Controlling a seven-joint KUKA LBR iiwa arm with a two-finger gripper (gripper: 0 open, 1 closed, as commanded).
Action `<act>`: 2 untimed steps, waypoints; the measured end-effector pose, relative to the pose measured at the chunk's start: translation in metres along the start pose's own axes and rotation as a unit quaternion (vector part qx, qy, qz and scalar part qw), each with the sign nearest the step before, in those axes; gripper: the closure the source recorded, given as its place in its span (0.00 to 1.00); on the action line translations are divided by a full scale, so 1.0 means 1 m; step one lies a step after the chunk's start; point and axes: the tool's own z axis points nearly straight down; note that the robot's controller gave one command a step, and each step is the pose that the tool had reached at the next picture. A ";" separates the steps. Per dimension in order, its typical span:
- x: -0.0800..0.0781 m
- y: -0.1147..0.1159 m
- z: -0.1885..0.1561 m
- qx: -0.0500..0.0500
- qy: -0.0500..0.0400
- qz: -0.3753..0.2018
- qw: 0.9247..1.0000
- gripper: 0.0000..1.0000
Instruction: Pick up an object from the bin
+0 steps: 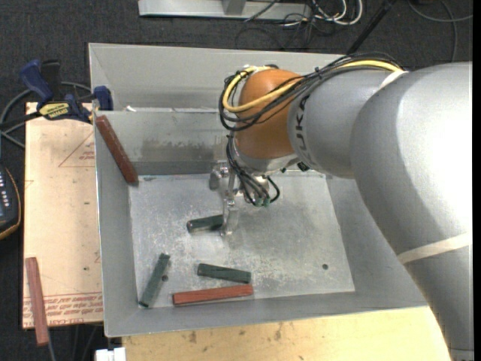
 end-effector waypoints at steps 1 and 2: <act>0.000 0.000 -0.003 0.000 0.000 -0.001 1.000 1.00; 0.008 -0.021 -0.123 0.001 -0.003 -0.153 0.988 1.00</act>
Offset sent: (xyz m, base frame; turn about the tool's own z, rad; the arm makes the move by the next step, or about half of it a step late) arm 0.0000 0.0000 0.0000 0.0000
